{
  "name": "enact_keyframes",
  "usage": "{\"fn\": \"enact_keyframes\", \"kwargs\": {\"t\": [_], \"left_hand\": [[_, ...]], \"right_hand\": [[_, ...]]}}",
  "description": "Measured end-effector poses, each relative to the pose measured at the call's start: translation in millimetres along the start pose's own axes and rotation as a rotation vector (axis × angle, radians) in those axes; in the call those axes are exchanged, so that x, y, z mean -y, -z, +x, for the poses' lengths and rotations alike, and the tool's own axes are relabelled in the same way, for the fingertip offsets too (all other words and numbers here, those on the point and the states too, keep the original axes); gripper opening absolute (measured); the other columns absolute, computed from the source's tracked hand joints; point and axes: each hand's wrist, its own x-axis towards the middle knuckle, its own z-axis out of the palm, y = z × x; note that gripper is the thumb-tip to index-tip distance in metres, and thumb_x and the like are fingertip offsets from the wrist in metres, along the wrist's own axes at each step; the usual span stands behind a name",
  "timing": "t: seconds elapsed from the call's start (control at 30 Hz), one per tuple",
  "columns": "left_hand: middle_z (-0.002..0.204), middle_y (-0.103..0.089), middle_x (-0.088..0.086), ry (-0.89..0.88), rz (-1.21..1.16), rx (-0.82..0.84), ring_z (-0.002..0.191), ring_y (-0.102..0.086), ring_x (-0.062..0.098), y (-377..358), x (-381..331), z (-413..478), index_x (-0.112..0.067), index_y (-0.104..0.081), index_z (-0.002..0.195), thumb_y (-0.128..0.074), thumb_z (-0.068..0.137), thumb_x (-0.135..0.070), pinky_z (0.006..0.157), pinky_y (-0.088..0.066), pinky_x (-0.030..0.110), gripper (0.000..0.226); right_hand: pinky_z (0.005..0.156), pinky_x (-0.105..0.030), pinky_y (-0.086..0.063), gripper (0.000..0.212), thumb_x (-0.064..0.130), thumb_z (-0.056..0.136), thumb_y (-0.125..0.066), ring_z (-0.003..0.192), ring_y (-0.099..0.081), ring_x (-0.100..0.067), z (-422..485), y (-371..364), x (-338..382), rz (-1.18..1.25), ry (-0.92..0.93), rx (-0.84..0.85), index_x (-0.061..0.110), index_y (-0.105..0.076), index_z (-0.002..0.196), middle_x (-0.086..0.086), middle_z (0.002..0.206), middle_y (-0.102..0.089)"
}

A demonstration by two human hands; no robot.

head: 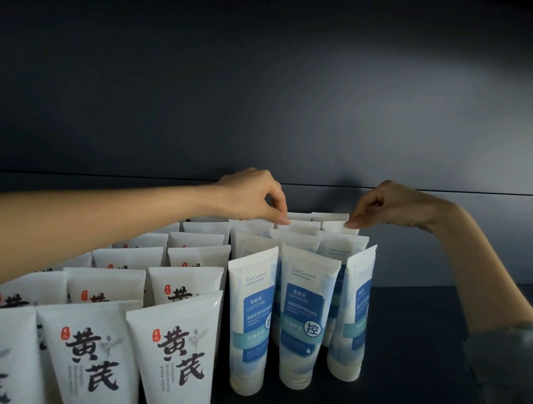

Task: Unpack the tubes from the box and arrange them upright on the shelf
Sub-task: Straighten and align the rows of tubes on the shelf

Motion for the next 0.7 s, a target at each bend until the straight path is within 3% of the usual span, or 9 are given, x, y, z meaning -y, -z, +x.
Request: {"fn": "enact_keyframes", "kwargs": {"t": [0.13,0.23,0.37,0.5,0.6,0.7], "left_hand": [[0.081,-0.067,-0.014,0.008,-0.035,-0.013,0.081,-0.062,0.008,-1,1,-1,-0.023,-0.075,0.077,-0.073,0.078,-0.034,0.082,-0.052,0.046,0.011],[0.079,-0.066,-0.017,-0.018,-0.011,-0.027,0.079,-0.061,0.005,-2,2,-2,-0.033,-0.072,0.070,-0.072,0.079,-0.037,0.078,-0.053,0.042,0.009],[0.078,-0.065,-0.024,-0.037,0.041,-0.001,0.077,-0.056,-0.006,3,5,-6,-0.039,-0.072,0.072,-0.071,0.077,-0.045,0.072,-0.050,0.035,0.008],[0.084,-0.065,-0.019,-0.051,0.060,-0.034,0.081,-0.058,-0.002,14,3,-14,-0.033,-0.075,0.086,-0.063,0.072,-0.059,0.075,-0.050,0.033,0.033],[0.083,-0.067,-0.014,-0.097,-0.035,-0.075,0.077,-0.059,-0.001,26,-1,-26,-0.029,-0.076,0.086,-0.057,0.064,-0.066,0.071,-0.048,0.028,0.047],[0.078,-0.067,-0.016,-0.123,-0.128,0.034,0.072,-0.060,-0.002,37,0,-40,-0.028,-0.076,0.083,-0.062,0.065,-0.057,0.064,-0.046,0.013,0.037]], "right_hand": [[0.084,-0.022,-0.043,0.015,0.033,0.067,-0.079,0.080,-0.064,-0.004,0,3,-2,-0.019,-0.017,-0.008,0.020,-0.077,0.075,0.001,0.083,-0.074],[0.079,-0.021,-0.043,0.012,0.032,0.069,-0.079,0.081,-0.063,-0.005,-2,3,0,-0.026,-0.028,0.001,0.023,-0.077,0.075,0.004,0.084,-0.074],[0.077,-0.014,-0.040,0.017,0.039,0.067,-0.077,0.086,-0.064,0.007,-6,5,11,-0.011,0.013,-0.008,0.030,-0.077,0.082,0.012,0.089,-0.074],[0.075,-0.009,-0.041,0.031,0.050,0.059,-0.073,0.086,-0.064,0.008,-10,4,36,0.000,0.142,-0.112,0.030,-0.077,0.083,0.014,0.088,-0.074],[0.075,-0.008,-0.048,0.034,0.057,0.061,-0.069,0.085,-0.066,0.003,-13,-8,60,-0.061,0.243,-0.031,0.032,-0.076,0.083,0.014,0.087,-0.074],[0.066,-0.005,-0.044,0.028,0.052,0.069,-0.071,0.071,-0.063,0.004,-12,-25,77,-0.108,0.269,0.125,0.029,-0.077,0.084,0.019,0.075,-0.070]]}}
